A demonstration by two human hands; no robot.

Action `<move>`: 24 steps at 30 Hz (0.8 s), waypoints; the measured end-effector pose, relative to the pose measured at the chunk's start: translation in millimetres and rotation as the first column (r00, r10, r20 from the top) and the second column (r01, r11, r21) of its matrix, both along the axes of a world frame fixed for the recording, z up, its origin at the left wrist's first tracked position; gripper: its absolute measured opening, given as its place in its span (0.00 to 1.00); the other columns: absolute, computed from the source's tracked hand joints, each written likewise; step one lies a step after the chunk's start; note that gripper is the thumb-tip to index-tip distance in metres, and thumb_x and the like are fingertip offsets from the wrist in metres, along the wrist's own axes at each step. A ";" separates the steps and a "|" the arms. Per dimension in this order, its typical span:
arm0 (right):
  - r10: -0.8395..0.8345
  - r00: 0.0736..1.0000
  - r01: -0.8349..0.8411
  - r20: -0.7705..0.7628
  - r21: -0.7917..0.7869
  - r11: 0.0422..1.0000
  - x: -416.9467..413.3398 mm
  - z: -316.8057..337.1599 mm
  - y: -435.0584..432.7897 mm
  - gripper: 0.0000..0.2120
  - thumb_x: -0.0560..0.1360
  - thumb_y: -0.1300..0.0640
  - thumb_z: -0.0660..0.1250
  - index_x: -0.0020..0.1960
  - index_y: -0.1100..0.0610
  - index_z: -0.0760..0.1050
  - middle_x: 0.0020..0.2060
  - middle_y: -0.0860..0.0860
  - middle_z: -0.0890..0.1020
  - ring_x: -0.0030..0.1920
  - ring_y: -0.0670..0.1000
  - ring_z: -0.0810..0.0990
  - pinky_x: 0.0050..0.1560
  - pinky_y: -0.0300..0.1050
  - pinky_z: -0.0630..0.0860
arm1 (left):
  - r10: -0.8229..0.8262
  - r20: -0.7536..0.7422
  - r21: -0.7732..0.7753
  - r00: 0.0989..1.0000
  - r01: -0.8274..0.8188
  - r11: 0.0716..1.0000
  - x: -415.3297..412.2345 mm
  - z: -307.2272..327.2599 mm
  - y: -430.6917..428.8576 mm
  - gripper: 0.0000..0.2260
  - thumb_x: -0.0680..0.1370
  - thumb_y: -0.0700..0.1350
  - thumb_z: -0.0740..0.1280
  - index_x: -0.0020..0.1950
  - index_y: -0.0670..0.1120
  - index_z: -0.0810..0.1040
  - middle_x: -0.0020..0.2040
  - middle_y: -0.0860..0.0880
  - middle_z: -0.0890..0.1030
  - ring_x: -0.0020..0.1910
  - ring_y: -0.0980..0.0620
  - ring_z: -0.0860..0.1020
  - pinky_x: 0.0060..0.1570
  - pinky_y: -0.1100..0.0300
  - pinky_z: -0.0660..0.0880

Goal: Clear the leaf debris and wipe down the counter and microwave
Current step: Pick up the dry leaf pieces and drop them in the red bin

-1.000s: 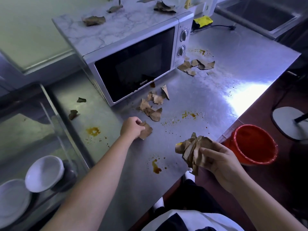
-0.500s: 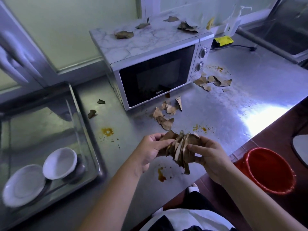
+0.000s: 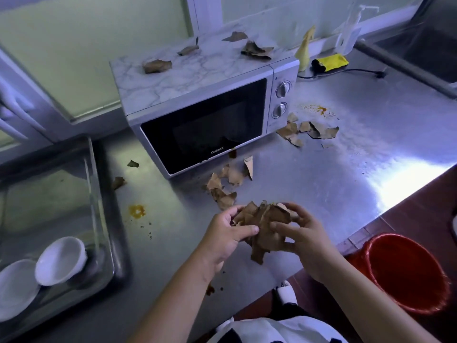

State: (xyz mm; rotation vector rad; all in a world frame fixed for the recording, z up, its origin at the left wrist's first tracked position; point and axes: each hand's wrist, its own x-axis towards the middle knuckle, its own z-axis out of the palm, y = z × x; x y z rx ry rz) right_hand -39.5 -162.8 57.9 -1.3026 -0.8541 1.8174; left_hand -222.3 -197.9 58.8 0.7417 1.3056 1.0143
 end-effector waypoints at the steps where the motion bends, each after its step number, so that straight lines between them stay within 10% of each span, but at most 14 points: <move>1: 0.051 0.998 -0.051 -0.037 -0.023 0.998 8.6 1.2 7.8 0.20 0.68 0.70 0.74 0.58 0.59 0.80 0.54 0.60 0.82 0.47 0.61 0.85 0.41 0.58 0.83 | 0.008 0.003 -0.003 1.000 -0.008 1.000 6.4 1.3 5.9 0.15 0.72 0.31 0.73 0.55 0.47 0.83 0.49 0.46 0.86 0.47 0.51 0.84 0.46 0.57 0.80; 14: 0.185 0.980 -0.195 -0.077 -0.149 0.969 73.6 -50.4 79.3 0.05 0.73 0.70 0.70 0.44 0.63 0.83 0.36 0.59 0.83 0.37 0.55 0.83 0.41 0.54 0.83 | 0.167 0.102 -0.124 0.981 -0.154 0.980 54.1 -28.9 55.9 0.10 0.74 0.45 0.74 0.55 0.48 0.85 0.52 0.47 0.85 0.51 0.53 0.83 0.49 0.62 0.78; 18: 0.142 0.981 -0.165 -0.130 -0.187 0.968 88.0 -61.1 100.0 0.07 0.69 0.67 0.72 0.47 0.64 0.82 0.38 0.59 0.84 0.38 0.56 0.84 0.40 0.52 0.84 | 0.377 -0.457 -0.168 0.806 -0.494 0.853 21.4 -64.4 74.3 0.06 0.77 0.40 0.71 0.53 0.48 0.82 0.51 0.47 0.84 0.49 0.50 0.80 0.42 0.67 0.76; 24: 0.141 0.981 -0.167 -0.134 -0.204 0.965 105.1 -68.9 111.8 0.08 0.70 0.68 0.71 0.50 0.67 0.81 0.40 0.61 0.85 0.38 0.56 0.86 0.38 0.51 0.83 | -0.136 -0.857 -0.281 0.497 -0.231 0.931 -34.8 -96.3 108.4 0.29 0.73 0.40 0.73 0.73 0.49 0.71 0.71 0.46 0.69 0.67 0.46 0.72 0.62 0.61 0.68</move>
